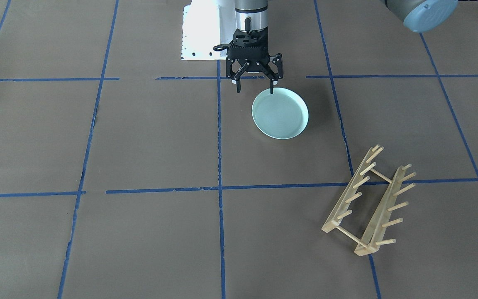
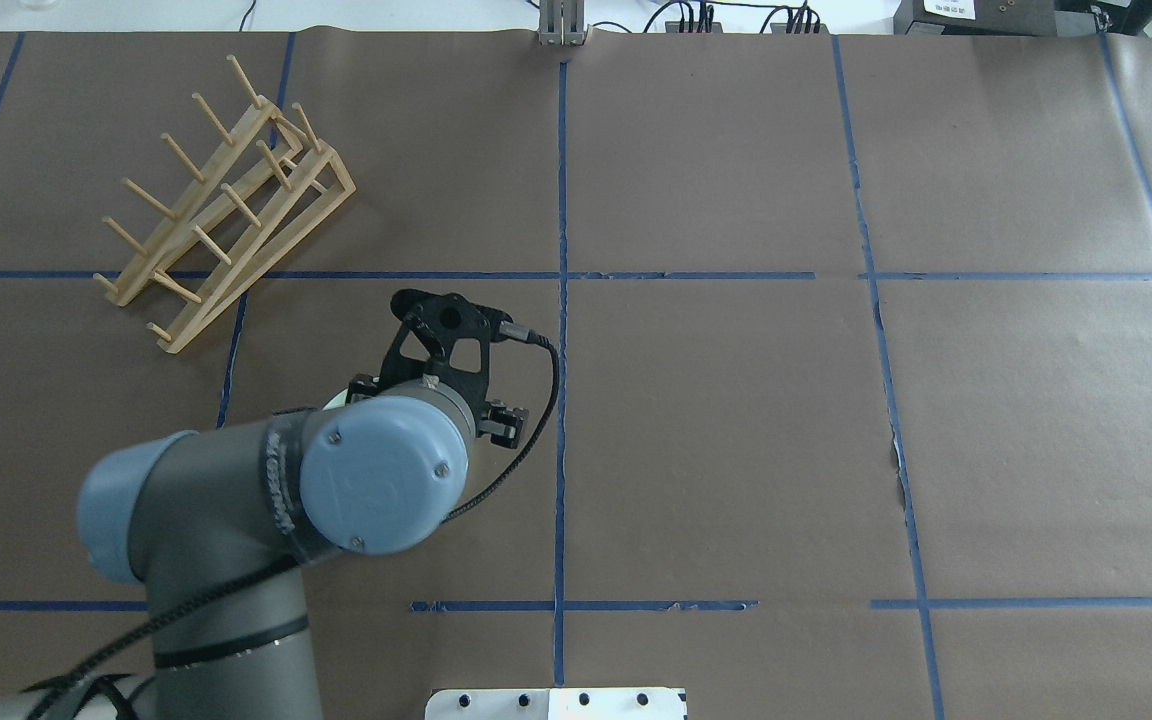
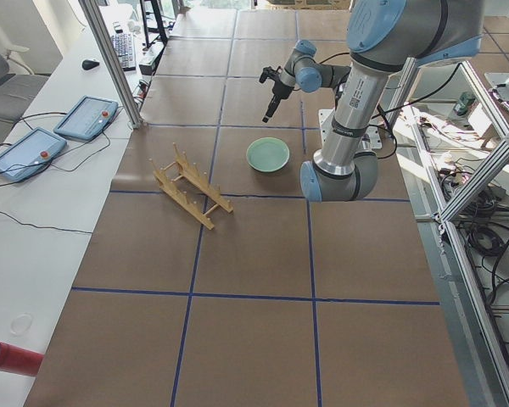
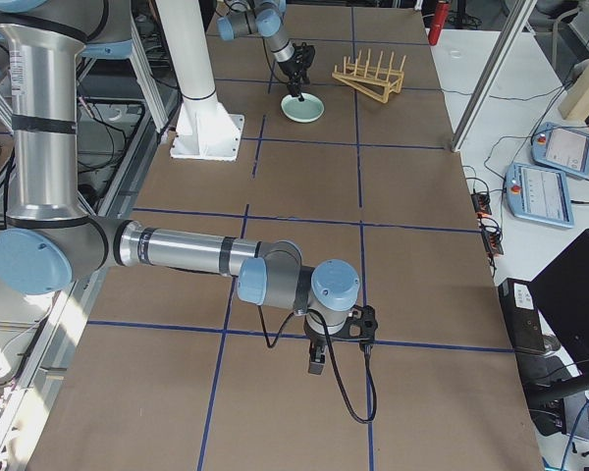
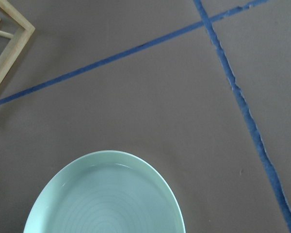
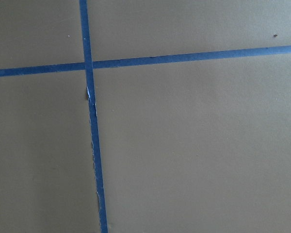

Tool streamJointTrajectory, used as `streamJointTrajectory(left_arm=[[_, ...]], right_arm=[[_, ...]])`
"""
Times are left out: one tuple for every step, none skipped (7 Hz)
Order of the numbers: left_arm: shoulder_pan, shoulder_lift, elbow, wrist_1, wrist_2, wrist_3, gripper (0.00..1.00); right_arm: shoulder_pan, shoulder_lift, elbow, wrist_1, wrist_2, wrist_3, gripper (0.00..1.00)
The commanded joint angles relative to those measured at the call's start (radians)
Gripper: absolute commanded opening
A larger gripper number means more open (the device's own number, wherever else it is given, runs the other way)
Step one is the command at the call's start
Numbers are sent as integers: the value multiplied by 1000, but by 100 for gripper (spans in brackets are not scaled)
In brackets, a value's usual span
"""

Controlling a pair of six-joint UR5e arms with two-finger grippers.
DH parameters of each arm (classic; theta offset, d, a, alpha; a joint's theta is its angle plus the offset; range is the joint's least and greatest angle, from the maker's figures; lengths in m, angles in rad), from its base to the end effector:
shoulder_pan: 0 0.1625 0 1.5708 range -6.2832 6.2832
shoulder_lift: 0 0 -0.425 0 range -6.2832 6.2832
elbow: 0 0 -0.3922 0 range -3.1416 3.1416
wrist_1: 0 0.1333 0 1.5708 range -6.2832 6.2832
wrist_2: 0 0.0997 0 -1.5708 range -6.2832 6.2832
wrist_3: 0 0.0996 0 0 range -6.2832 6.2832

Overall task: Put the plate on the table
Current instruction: 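Open the left gripper and withdraw it away from the plate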

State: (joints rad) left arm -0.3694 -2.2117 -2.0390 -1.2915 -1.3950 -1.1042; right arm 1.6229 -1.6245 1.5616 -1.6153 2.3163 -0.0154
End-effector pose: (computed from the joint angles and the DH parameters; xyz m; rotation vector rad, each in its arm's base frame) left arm 0.4757 -0.3458 0.1447 0.4872 0.6890 0.0184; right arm 0.0896 -0.4558 0.6950 -0.0772 -0.7479 0.0750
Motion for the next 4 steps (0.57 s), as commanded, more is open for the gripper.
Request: streamJointTrajectory(left_arm=[[-281, 3, -46, 0, -309, 228, 100], [-431, 12, -33, 1, -423, 400, 100], [-586, 76, -15, 1, -570, 602, 100], [-737, 130, 21, -8, -667, 751, 100]], right_arm=[[0, 0, 0, 0, 0, 0, 100], [0, 0, 0, 0, 0, 0, 100], [0, 0, 0, 0, 0, 0, 100], [0, 0, 0, 0, 0, 0, 100]])
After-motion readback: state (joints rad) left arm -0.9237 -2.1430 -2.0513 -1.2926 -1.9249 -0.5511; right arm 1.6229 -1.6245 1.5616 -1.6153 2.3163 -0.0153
